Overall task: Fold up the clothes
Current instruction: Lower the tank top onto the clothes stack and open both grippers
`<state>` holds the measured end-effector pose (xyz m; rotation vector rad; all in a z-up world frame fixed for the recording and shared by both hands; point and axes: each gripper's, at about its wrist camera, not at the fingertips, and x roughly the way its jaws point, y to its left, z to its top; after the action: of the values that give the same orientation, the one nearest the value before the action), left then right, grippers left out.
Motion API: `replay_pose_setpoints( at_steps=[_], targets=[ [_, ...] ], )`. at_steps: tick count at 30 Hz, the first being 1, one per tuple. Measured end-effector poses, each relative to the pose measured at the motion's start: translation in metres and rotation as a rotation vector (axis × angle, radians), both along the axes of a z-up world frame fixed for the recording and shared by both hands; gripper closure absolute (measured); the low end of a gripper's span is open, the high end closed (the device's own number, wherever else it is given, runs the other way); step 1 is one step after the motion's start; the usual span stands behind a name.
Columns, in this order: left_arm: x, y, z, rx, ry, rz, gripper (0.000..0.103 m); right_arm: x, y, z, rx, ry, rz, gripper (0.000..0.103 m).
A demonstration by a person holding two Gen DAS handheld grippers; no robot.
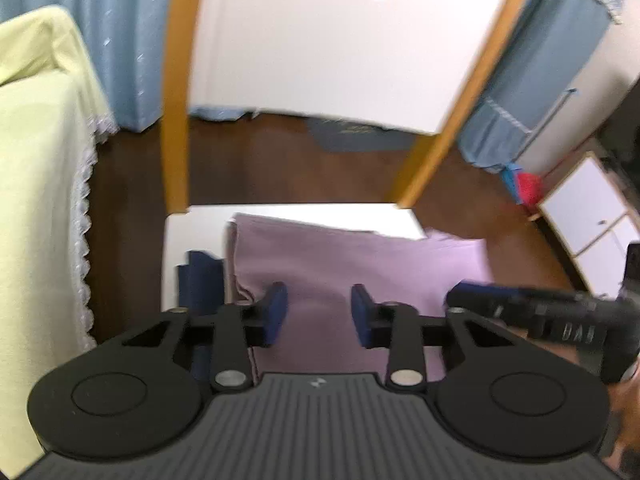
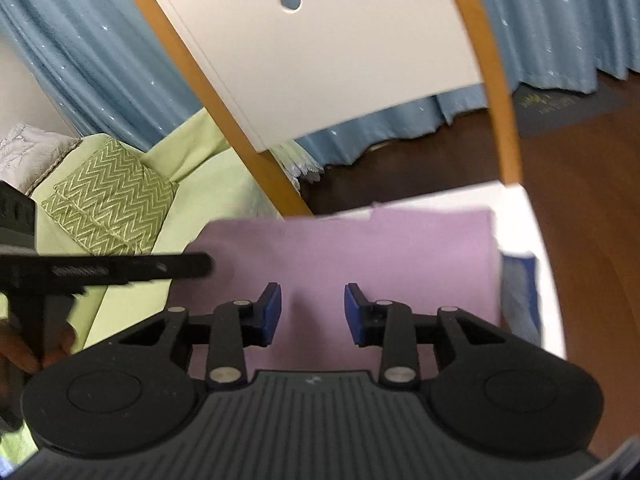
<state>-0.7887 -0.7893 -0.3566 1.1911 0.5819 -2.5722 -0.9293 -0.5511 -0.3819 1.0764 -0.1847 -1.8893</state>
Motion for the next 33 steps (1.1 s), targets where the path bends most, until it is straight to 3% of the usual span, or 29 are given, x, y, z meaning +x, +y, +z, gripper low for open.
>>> replay_pose_setpoints(
  at_steps=[3, 8, 9, 13, 16, 19, 23, 26, 27, 30, 33],
  targets=[
    [0.004, -0.005, 0.001, -0.024, -0.017, 0.032, 0.070, -0.031, 0.004, -0.020, 0.056, -0.027, -0.105, 0.076],
    [0.010, -0.012, 0.027, -0.036, 0.015, 0.069, 0.069, -0.042, 0.034, 0.001, 0.035, 0.013, -0.228, 0.071],
    [0.009, -0.013, 0.026, -0.039, 0.014, 0.071, 0.063, -0.041, 0.035, 0.008, -0.005, 0.020, -0.222, 0.070],
    [0.007, -0.018, 0.023, -0.052, 0.008, 0.081, 0.063, -0.047, 0.006, -0.003, -0.049, -0.021, -0.126, 0.065],
    [0.006, -0.021, 0.021, -0.062, 0.004, 0.089, 0.063, -0.051, -0.005, -0.029, 0.038, -0.053, -0.143, 0.065],
    [0.004, -0.025, 0.019, -0.071, 0.000, 0.096, 0.062, -0.052, 0.012, -0.026, 0.137, -0.006, -0.288, 0.063],
    [0.012, -0.024, 0.026, -0.071, 0.006, 0.099, 0.062, -0.029, 0.048, 0.006, 0.129, 0.061, -0.364, 0.062],
    [0.044, 0.016, 0.046, 0.000, 0.047, 0.034, 0.062, 0.012, 0.055, 0.025, 0.044, 0.065, -0.285, 0.056],
    [0.050, 0.030, 0.045, 0.016, 0.048, 0.006, 0.060, 0.020, 0.054, 0.025, 0.034, 0.067, -0.259, 0.055],
    [0.060, 0.060, 0.026, -0.033, -0.017, -0.038, 0.059, 0.063, 0.044, 0.014, 0.054, 0.039, -0.151, 0.055],
    [0.062, 0.057, 0.008, -0.031, -0.045, -0.023, 0.062, 0.079, 0.043, -0.005, 0.100, 0.001, -0.139, 0.055]
  ],
)
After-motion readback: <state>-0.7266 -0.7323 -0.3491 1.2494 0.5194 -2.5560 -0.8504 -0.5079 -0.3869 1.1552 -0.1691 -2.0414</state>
